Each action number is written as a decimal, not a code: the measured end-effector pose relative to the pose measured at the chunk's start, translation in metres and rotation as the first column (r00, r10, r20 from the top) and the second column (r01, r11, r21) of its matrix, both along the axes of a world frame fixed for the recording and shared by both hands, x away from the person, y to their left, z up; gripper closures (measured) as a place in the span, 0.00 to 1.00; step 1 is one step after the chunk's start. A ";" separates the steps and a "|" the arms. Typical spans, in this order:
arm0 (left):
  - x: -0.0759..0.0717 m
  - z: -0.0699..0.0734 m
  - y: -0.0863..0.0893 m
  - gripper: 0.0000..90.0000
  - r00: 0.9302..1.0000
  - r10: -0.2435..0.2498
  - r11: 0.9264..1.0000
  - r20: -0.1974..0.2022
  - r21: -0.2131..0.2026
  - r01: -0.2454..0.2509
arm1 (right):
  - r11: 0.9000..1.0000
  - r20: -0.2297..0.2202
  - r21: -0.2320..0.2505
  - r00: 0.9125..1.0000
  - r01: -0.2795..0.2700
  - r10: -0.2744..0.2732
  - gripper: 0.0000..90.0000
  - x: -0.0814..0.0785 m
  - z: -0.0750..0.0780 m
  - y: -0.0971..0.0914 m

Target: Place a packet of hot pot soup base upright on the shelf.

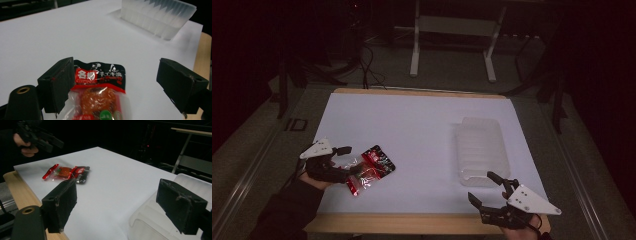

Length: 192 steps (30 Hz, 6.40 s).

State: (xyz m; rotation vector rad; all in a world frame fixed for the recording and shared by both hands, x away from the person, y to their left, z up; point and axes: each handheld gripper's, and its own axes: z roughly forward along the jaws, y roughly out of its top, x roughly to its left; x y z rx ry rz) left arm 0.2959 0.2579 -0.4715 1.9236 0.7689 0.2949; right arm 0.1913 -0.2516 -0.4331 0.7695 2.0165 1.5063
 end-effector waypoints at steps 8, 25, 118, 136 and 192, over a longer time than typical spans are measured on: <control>0.032 -0.008 -0.011 0.23 0.999 -0.013 0.998 -0.044 0.063 0.016 | 1.000 -0.001 -0.011 1.000 -0.008 0.008 0.20 0.000 -0.001 0.002; 0.086 -0.036 -0.032 0.34 0.993 -0.010 0.972 -0.120 0.234 0.038 | 1.000 -0.013 -0.016 1.000 -0.025 0.025 0.23 0.000 -0.002 0.002; 0.022 0.049 -0.017 0.99 0.993 -0.065 0.992 0.095 0.114 0.054 | 0.994 -0.001 -0.098 0.999 -0.051 0.051 0.12 0.008 0.018 -0.003; 0.012 0.086 -0.036 0.99 0.982 -0.002 1.000 0.188 0.010 0.000 | 0.992 -0.130 -0.034 0.985 -0.118 0.113 0.13 0.029 0.045 -0.007; -0.002 0.085 -0.125 0.98 0.948 -0.010 0.939 0.317 -0.323 0.118 | 0.893 -0.215 -0.003 0.872 -0.450 0.439 0.82 0.145 0.092 0.096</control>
